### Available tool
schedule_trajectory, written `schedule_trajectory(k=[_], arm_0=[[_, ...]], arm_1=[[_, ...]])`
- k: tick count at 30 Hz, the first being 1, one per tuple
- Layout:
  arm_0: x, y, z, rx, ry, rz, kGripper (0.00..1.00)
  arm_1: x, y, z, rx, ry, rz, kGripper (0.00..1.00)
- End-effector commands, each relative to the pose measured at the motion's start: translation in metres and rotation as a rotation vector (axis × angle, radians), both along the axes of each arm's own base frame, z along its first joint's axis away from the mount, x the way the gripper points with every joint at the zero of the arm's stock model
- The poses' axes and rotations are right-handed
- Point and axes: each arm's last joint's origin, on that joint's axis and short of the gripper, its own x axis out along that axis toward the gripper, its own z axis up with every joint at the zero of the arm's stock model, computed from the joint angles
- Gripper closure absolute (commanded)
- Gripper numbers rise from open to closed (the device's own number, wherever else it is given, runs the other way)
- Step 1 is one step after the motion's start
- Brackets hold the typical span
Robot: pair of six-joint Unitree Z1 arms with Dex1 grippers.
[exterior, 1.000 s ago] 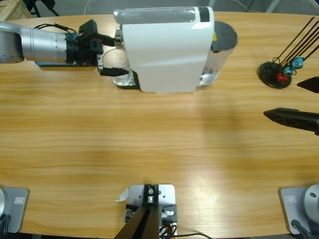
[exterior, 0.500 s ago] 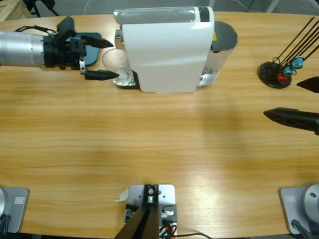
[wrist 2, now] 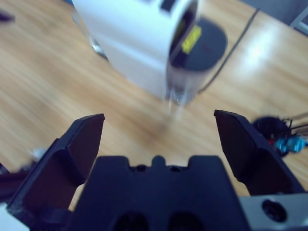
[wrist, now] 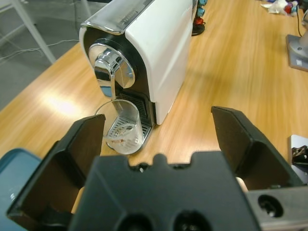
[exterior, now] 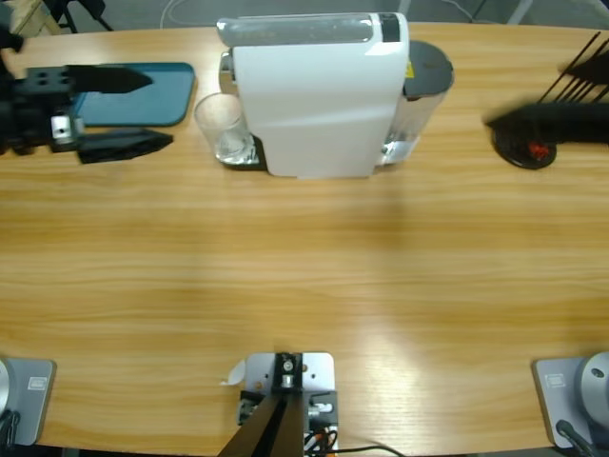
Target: Pour coffee
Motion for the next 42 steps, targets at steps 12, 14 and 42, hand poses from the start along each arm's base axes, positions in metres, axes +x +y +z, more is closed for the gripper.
schedule_trajectory(k=[12,14,42], arm_0=[[-0.062,0.029,0.014,0.121,0.145,0.293,0.000],[-0.055,0.026,0.015,0.126,0.151,0.296,0.000],[-0.035,0.014,-0.001,0.169,0.207,0.289,0.000]], arm_1=[[0.173,0.085,0.027,-0.141,0.184,-0.028,1.000],[0.182,0.089,0.016,-0.153,0.210,-0.028,1.000],[0.204,0.097,-0.012,-0.151,0.301,-0.034,1.000]])
